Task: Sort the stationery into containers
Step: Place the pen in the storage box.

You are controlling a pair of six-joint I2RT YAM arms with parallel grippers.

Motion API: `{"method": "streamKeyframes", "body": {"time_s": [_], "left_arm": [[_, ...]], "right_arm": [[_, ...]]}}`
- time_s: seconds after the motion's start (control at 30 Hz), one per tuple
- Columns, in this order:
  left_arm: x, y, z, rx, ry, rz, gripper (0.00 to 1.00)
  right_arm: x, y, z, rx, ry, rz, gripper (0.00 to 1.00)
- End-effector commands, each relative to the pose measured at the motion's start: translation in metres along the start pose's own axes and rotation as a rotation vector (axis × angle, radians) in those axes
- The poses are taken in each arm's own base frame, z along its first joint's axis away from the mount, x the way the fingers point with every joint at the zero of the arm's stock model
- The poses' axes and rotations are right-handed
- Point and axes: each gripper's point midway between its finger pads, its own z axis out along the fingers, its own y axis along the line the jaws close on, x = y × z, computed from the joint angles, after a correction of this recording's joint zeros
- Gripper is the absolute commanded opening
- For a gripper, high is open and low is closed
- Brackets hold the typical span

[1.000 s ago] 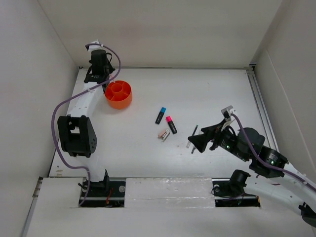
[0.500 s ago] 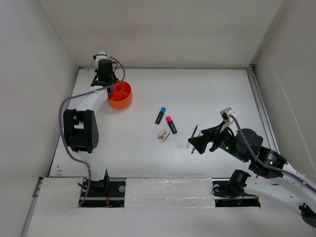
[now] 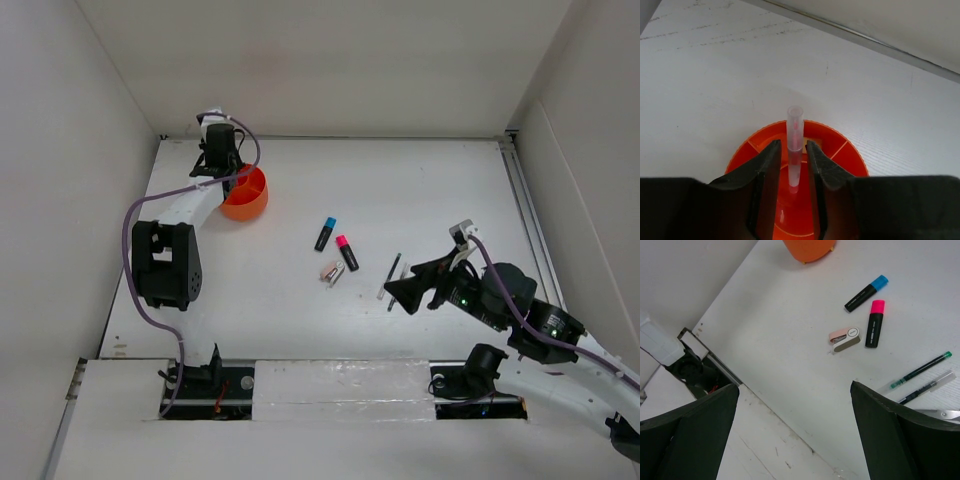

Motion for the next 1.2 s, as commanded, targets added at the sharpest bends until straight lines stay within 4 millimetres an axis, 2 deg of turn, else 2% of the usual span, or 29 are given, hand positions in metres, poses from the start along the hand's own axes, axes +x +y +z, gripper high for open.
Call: {"method": "streamKeyframes", "body": {"time_s": [0.0, 0.2, 0.23, 0.3, 0.33, 0.37, 0.4, 0.43, 0.47, 0.53, 0.6, 0.67, 0.7, 0.77, 0.8, 0.83, 0.87, 0.9, 0.93, 0.97, 1.0, 1.03, 1.07, 1.1, 1.13, 1.17], "left_arm": [[-0.007, 0.003, -0.004, -0.004, -0.031, -0.005, 0.24], [-0.024, -0.002, -0.014, 0.027, -0.056, -0.016, 0.47], [-0.035, -0.004, -0.021, 0.032, -0.074, -0.022, 0.5], [-0.044, -0.008, -0.029, 0.06, -0.09, -0.038, 0.61], [-0.062, -0.009, -0.04, 0.072, -0.127, -0.051, 0.67], [-0.067, -0.009, -0.047, 0.075, -0.134, -0.066, 0.76], [-0.078, -0.012, -0.054, 0.093, -0.155, -0.084, 0.97], [-0.083, -0.012, -0.061, 0.096, -0.162, -0.096, 1.0], [-0.106, -0.013, -0.079, 0.112, -0.204, -0.123, 1.0], [-0.126, -0.016, -0.098, 0.139, -0.234, -0.145, 1.0], [-0.156, -0.02, -0.13, 0.176, -0.26, -0.176, 1.0], [-0.169, -0.027, -0.151, 0.223, -0.238, -0.18, 1.0], [-0.181, -0.026, -0.178, 0.245, -0.226, -0.213, 1.0], [-0.18, -0.028, -0.202, 0.287, -0.185, -0.231, 1.0], [-0.186, -0.025, -0.226, 0.317, -0.198, -0.242, 1.0], [-0.166, -0.022, -0.231, 0.316, -0.144, -0.248, 1.0], [-0.158, -0.021, -0.24, 0.339, -0.132, -0.245, 1.0], [-0.149, -0.017, -0.249, 0.351, -0.129, -0.243, 1.0], [-0.125, -0.007, -0.262, 0.358, -0.115, -0.24, 1.0], [-0.117, -0.002, -0.268, 0.365, -0.13, -0.243, 1.0], [-0.105, 0.005, -0.272, 0.354, -0.126, -0.243, 1.0], [-0.104, 0.012, -0.291, 0.371, -0.169, -0.251, 1.0], [-0.077, 0.02, -0.281, 0.338, -0.128, -0.231, 1.0], [-0.068, 0.024, -0.283, 0.335, -0.121, -0.23, 1.0], [-0.059, 0.027, -0.284, 0.332, -0.115, -0.228, 1.0], [-0.041, 0.033, -0.284, 0.324, -0.099, -0.216, 1.0]], "right_arm": [[-0.012, 0.004, -0.004, -0.008, -0.034, 0.013, 1.0], [-0.012, 0.004, -0.004, -0.008, -0.034, 0.013, 1.0], [-0.012, 0.004, -0.004, -0.008, -0.034, 0.013, 1.0], [-0.007, 0.0, 0.0, 0.015, -0.023, 0.02, 1.0], [-0.007, -0.003, 0.003, 0.035, -0.024, 0.028, 1.0], [0.0, -0.01, 0.008, 0.082, 0.001, 0.053, 1.0], [0.002, -0.02, 0.012, 0.144, 0.002, 0.062, 1.0], [0.004, -0.026, 0.016, 0.185, 0.012, 0.073, 1.0], [0.015, -0.035, 0.025, 0.252, 0.047, 0.111, 1.0], [0.021, -0.06, 0.026, 0.409, 0.05, 0.141, 1.0], [0.029, -0.073, 0.032, 0.515, 0.055, 0.202, 1.0], [0.037, -0.095, 0.027, 0.644, 0.046, 0.235, 1.0], [0.041, -0.099, 0.03, 0.676, 0.047, 0.273, 1.0], [0.047, -0.109, 0.032, 0.706, 0.052, 0.292, 1.0], [0.055, -0.114, 0.034, 0.712, 0.063, 0.3, 0.98], [0.061, -0.119, 0.038, 0.725, 0.079, 0.307, 0.93], [0.061, -0.127, 0.041, 0.739, 0.074, 0.335, 0.86], [0.069, -0.134, 0.042, 0.753, 0.089, 0.345, 0.85], [0.072, -0.138, 0.045, 0.754, 0.095, 0.35, 0.83], [0.072, -0.142, 0.052, 0.748, 0.083, 0.359, 0.76], [0.073, -0.151, 0.053, 0.761, 0.083, 0.37, 0.72], [0.079, -0.158, 0.054, 0.771, 0.092, 0.368, 0.7], [0.075, -0.167, 0.059, 0.78, 0.085, 0.369, 0.58], [0.078, -0.166, 0.064, 0.77, 0.106, 0.359, 0.54], [0.078, -0.176, 0.064, 0.789, 0.11, 0.364, 0.52], [0.087, -0.183, 0.069, 0.804, 0.147, 0.357, 0.51]]}}
